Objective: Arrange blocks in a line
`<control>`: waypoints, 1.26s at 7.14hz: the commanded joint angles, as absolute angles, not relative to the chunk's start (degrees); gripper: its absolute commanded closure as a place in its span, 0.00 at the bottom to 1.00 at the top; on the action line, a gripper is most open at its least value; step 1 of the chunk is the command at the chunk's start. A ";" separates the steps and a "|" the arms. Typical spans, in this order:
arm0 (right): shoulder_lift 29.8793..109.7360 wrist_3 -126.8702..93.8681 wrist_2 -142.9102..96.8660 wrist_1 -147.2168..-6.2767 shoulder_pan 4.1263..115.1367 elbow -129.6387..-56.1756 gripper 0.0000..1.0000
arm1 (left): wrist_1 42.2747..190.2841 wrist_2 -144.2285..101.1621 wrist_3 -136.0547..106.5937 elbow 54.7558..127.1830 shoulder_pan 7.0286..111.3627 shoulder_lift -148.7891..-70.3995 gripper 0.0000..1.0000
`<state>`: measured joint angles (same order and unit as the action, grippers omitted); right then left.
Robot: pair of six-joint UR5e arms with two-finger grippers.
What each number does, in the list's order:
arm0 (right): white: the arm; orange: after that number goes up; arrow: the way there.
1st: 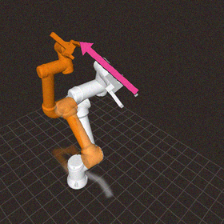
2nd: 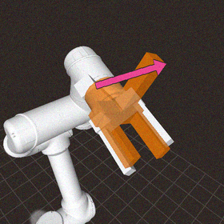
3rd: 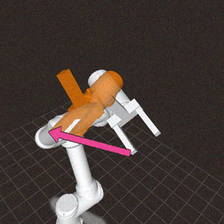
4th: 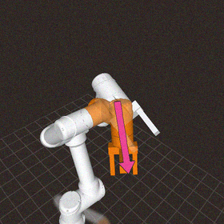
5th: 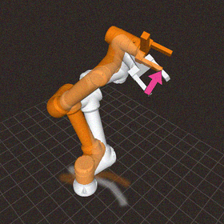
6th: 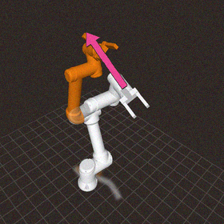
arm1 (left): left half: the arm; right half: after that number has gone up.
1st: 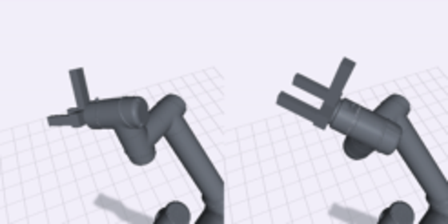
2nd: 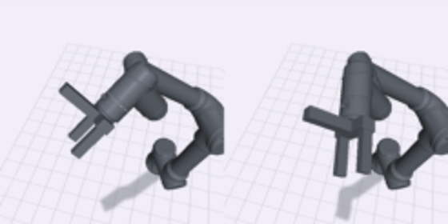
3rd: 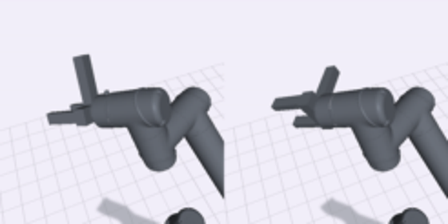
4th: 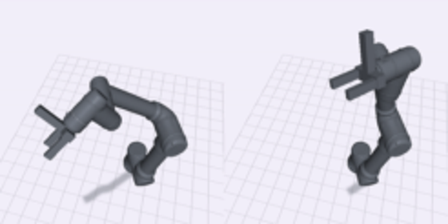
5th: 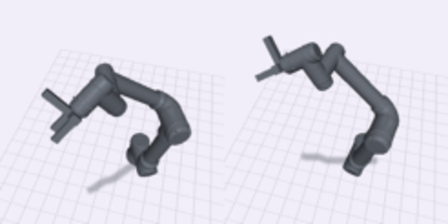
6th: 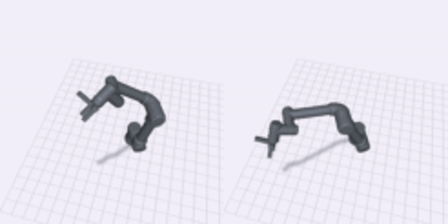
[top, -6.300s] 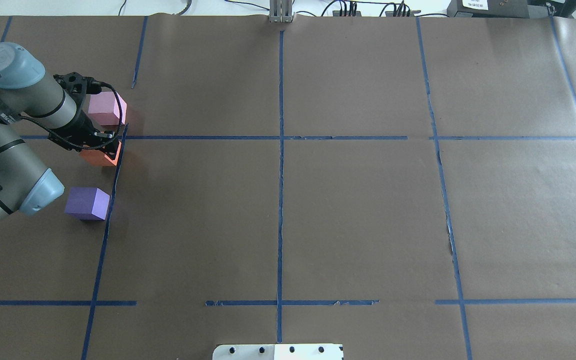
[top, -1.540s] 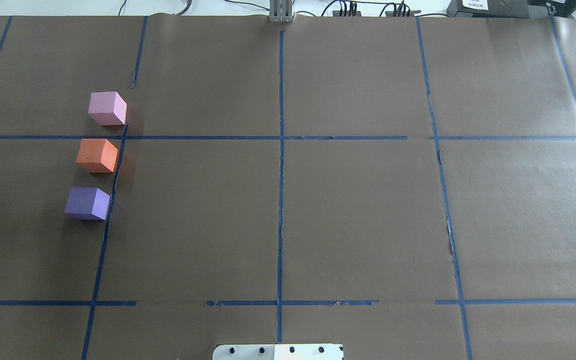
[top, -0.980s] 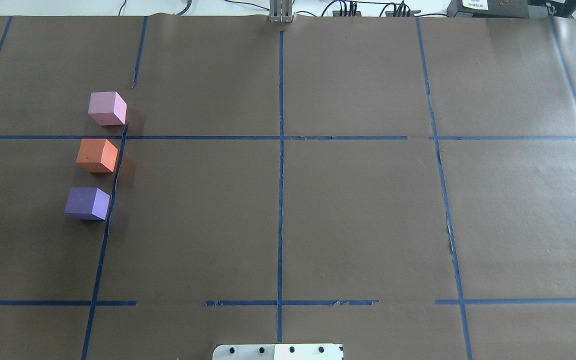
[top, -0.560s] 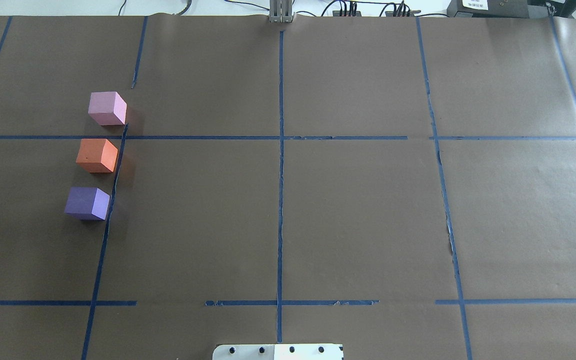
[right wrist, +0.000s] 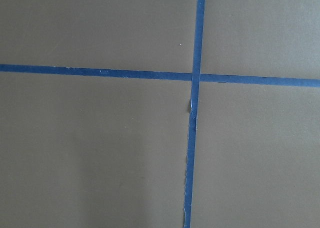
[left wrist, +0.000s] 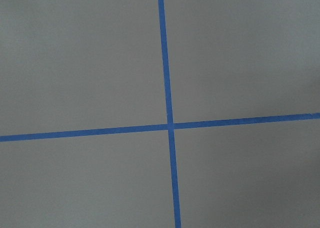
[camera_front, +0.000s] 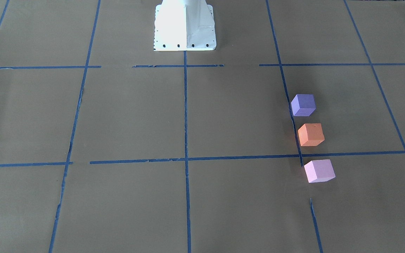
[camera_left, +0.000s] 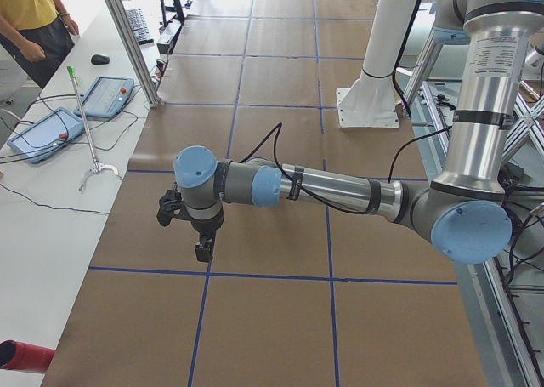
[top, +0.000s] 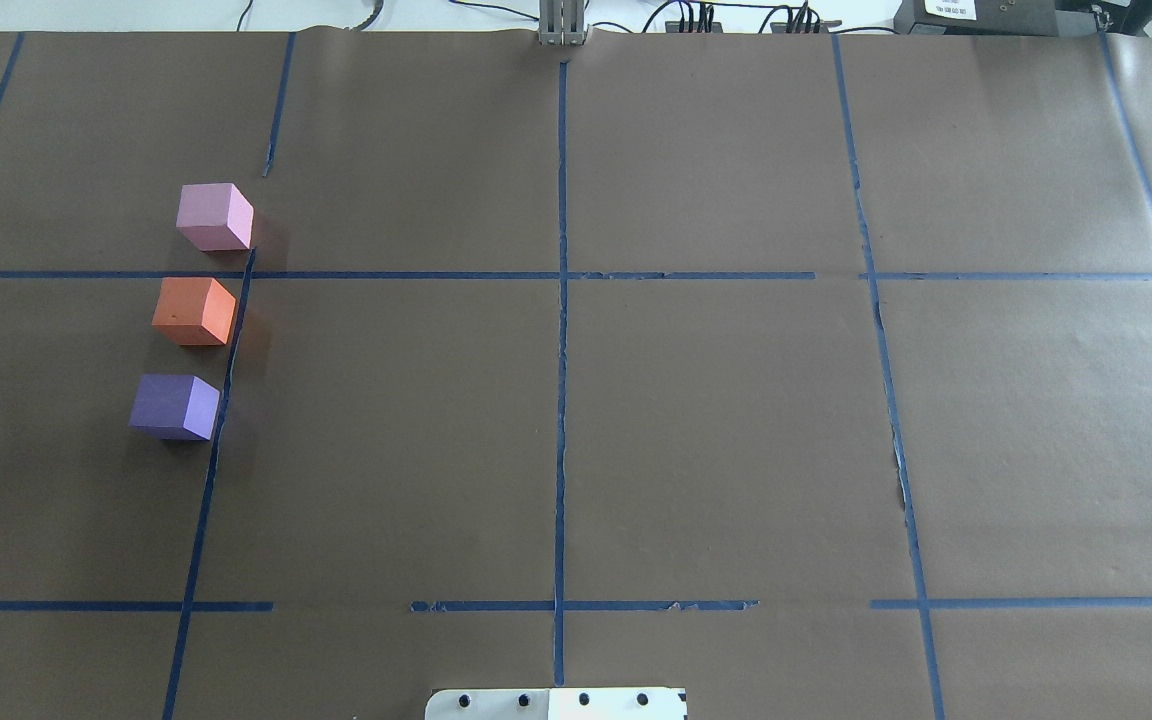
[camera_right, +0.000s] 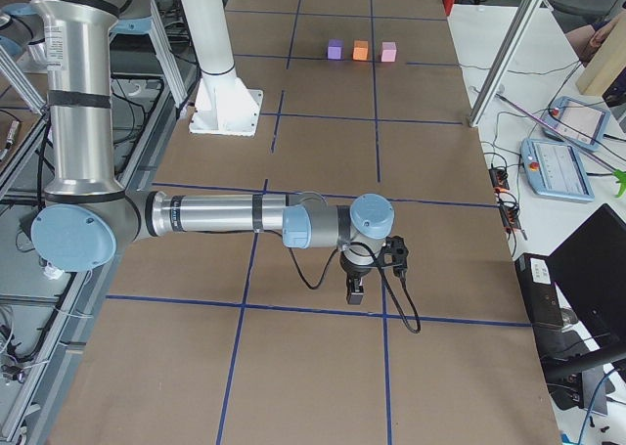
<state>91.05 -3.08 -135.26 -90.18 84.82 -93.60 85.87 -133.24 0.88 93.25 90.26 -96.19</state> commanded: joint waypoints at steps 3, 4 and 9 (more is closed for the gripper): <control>91.05 -3.08 -135.26 -90.18 84.81 -93.60 0.00 | 85.78 -133.24 0.88 93.34 90.70 -96.24 0.00; 91.05 -3.08 -135.26 -90.18 84.81 -93.60 0.00 | 85.78 -133.24 0.88 93.25 90.79 -96.24 0.00; 91.05 -3.08 -135.26 -90.18 84.81 -93.60 0.00 | 84.82 -133.33 0.88 93.25 90.79 -96.15 0.00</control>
